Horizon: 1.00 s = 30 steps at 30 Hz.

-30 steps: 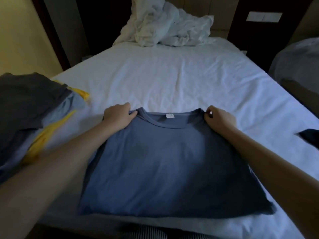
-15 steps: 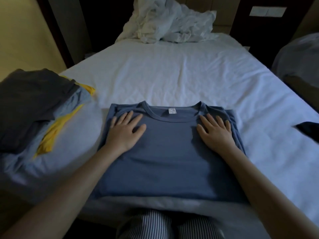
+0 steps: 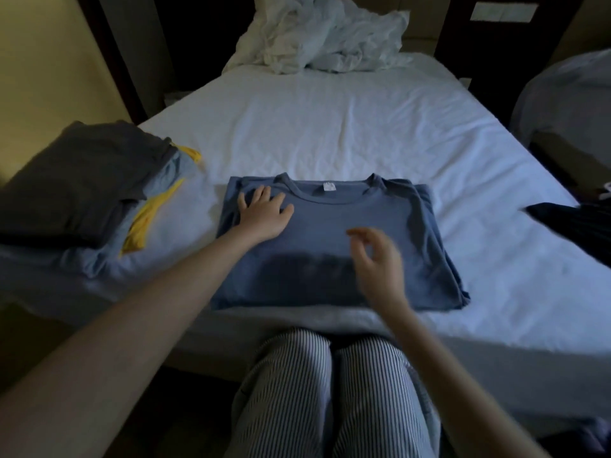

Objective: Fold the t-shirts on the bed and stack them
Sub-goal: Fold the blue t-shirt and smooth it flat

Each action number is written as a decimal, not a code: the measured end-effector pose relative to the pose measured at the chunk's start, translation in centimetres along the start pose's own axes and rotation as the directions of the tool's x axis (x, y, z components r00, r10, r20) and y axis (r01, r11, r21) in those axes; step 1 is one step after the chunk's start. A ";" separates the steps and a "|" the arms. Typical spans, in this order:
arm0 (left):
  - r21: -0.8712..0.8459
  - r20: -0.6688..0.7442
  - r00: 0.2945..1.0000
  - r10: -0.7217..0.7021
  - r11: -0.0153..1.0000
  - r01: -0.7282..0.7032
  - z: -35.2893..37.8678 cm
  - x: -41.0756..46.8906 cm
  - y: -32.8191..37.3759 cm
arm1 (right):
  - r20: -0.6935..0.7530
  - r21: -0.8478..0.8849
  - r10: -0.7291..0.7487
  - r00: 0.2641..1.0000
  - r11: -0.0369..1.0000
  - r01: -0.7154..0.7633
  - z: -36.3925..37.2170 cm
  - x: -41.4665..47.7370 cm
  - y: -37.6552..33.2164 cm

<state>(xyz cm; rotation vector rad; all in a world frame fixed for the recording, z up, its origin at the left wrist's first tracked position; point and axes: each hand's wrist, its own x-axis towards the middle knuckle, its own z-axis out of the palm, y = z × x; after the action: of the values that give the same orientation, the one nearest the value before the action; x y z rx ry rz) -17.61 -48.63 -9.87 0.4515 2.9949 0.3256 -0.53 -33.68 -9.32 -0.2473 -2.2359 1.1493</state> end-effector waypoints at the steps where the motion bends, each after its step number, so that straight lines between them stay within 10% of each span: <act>1: -0.019 -0.005 1.000 0.025 0.999 -0.025 -0.3 0.1 0.5 | 0.059 0.195 0.155 0.986 0.967 -0.163 0.1 -2.6 -1.7; 5: -0.044 -0.056 0.979 0.198 0.979 -0.201 -0.9 1.5 3.6 | 0.400 0.558 0.639 0.656 0.399 -0.728 1.5 -8.9 -3.9; 9: -0.179 0.041 0.944 0.327 0.932 -0.315 -1.3 3.2 6.2 | 0.490 0.677 0.751 0.442 -0.008 -0.736 2.3 -8.6 -4.3; 20: -0.020 0.086 0.975 0.206 0.979 -0.205 0.6 5.7 6.1 | 0.486 0.769 0.767 0.418 -0.149 -0.621 4.8 -5.8 -4.5; 30: -0.155 0.199 0.968 0.155 0.980 -0.125 -1.3 2.8 5.9 | 0.380 0.713 0.784 0.491 0.089 -0.695 4.0 -5.9 -6.3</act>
<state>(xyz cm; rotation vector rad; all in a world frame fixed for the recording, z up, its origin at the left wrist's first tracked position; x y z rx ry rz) -18.79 -42.52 -7.50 0.6423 2.7190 0.4661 2.51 -42.67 -8.69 -1.1222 -1.0826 2.5203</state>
